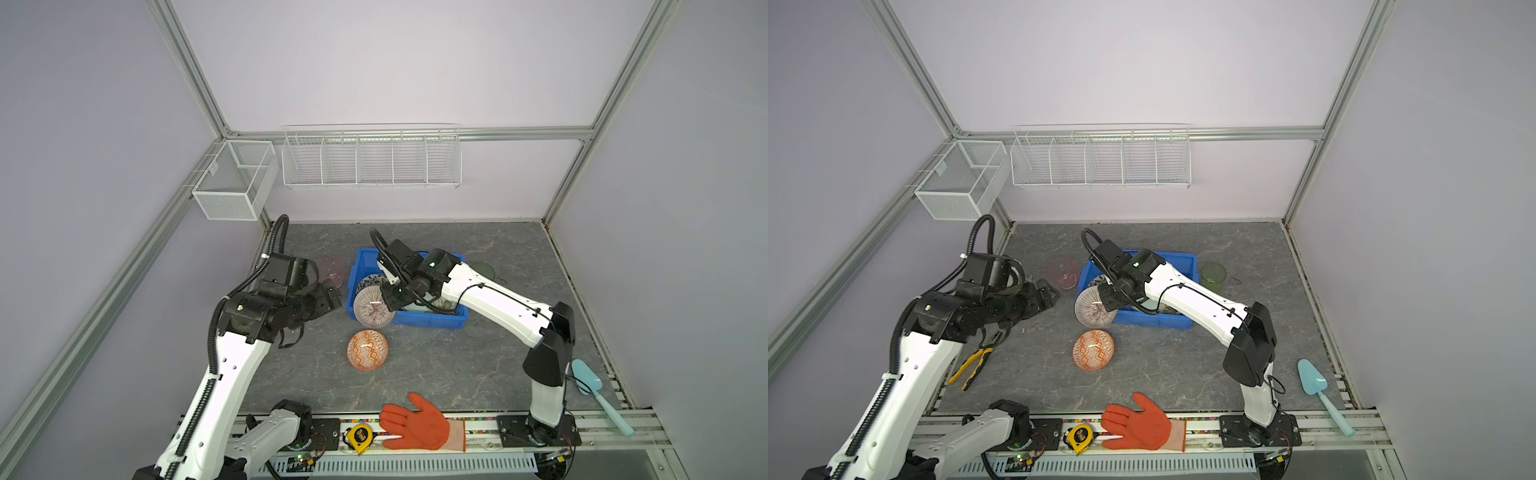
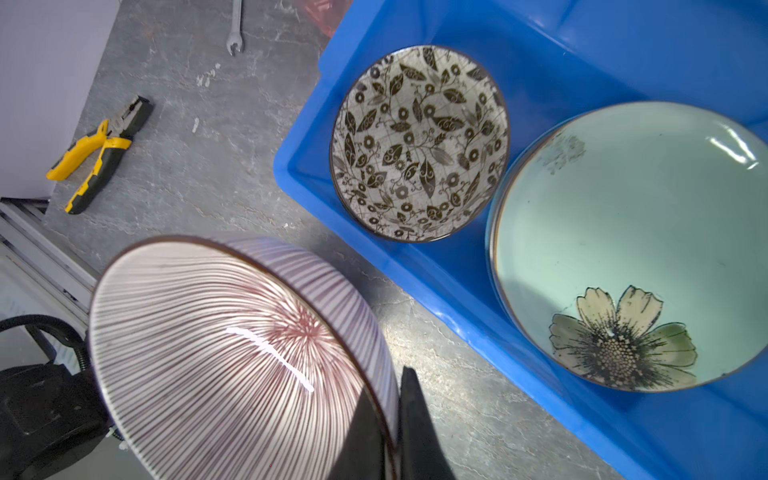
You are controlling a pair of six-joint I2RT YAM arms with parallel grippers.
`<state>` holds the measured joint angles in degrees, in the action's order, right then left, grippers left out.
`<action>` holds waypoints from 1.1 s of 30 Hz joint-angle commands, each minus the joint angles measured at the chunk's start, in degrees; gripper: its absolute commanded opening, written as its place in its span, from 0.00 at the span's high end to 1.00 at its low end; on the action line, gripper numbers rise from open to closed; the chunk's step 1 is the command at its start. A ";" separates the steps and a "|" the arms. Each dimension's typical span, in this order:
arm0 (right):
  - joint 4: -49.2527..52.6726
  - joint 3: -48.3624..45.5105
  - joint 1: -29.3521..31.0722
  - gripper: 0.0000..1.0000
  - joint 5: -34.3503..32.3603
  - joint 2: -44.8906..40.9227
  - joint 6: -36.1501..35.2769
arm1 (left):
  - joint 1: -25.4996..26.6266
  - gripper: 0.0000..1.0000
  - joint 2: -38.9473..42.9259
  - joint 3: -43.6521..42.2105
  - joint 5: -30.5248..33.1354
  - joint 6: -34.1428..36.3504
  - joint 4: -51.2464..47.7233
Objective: Place the mixed dishes into the plastic bin
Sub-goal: 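Carry the striped bowl into the bin with the right gripper while left withdraws, then lower the striped bowl onto the nested bowls in the bin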
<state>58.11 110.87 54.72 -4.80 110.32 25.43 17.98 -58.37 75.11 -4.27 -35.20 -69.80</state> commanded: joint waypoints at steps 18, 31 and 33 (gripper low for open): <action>0.73 16.83 -6.43 0.93 -0.23 12.15 -2.67 | -2.51 0.03 1.51 -4.38 -1.17 4.07 -5.38; -0.67 21.50 -7.33 0.93 -0.60 19.84 -2.36 | -3.50 0.02 1.84 -6.02 -2.23 4.13 -4.82; -0.83 21.49 -7.43 0.93 -0.98 20.34 -2.47 | -3.65 0.02 1.82 -6.52 -2.43 4.15 -4.55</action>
<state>59.70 130.50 47.86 -5.58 130.72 23.31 14.83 -57.23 69.49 -6.11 -32.21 -72.90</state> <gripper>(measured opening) 0.087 0.980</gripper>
